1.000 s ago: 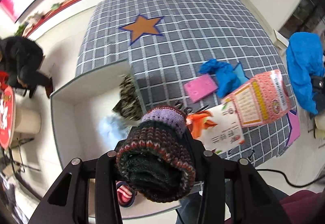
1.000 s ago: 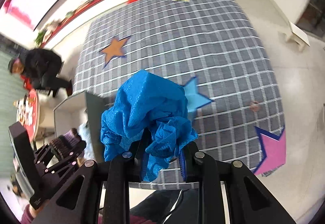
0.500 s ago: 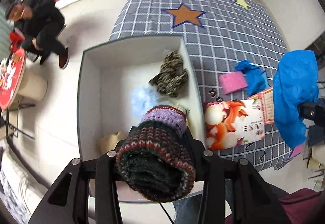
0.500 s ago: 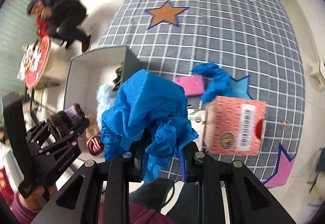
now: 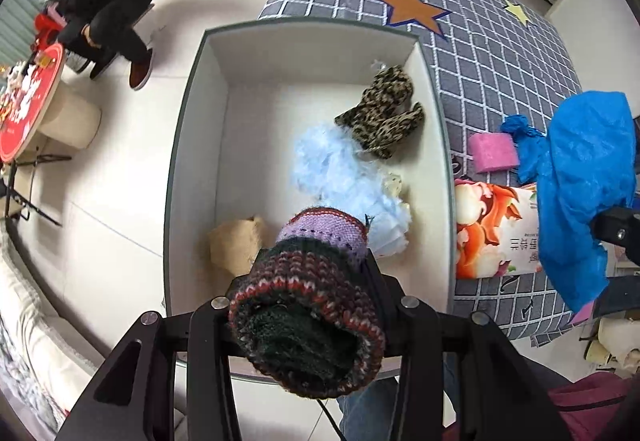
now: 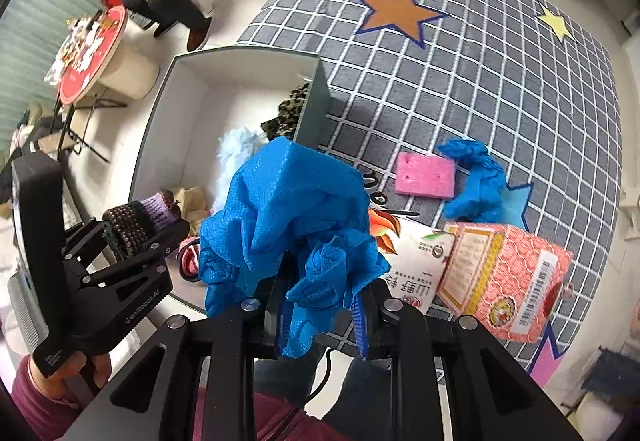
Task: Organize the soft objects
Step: 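Open the left tool to drop the beanie while the right tool releases the blue bag into the box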
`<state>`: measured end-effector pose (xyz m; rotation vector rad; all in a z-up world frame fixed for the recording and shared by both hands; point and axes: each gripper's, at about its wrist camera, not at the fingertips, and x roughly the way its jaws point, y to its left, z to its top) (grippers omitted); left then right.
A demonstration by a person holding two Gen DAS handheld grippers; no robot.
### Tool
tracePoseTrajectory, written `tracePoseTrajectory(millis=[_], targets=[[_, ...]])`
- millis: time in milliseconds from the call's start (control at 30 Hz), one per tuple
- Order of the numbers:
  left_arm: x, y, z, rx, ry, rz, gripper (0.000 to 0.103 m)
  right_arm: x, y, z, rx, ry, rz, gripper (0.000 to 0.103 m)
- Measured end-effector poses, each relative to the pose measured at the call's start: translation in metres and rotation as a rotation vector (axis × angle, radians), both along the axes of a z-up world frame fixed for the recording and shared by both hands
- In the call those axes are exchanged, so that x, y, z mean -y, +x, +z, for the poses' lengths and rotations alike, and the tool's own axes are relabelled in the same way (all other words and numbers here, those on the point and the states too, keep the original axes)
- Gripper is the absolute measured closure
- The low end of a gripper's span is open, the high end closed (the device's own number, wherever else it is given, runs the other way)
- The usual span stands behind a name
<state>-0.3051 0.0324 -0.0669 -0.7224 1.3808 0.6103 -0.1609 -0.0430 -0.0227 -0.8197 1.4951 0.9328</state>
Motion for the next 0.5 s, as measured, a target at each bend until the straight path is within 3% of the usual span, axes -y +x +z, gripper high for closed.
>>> tracePoseTrajectory(millis=[500], targets=[[-0.001, -0.012, -0.032, -0.045, -0.057, 0.023, 0.057, -0.032, -0.022, -0.006, 0.005, 0.009, 0.08, 0.077]])
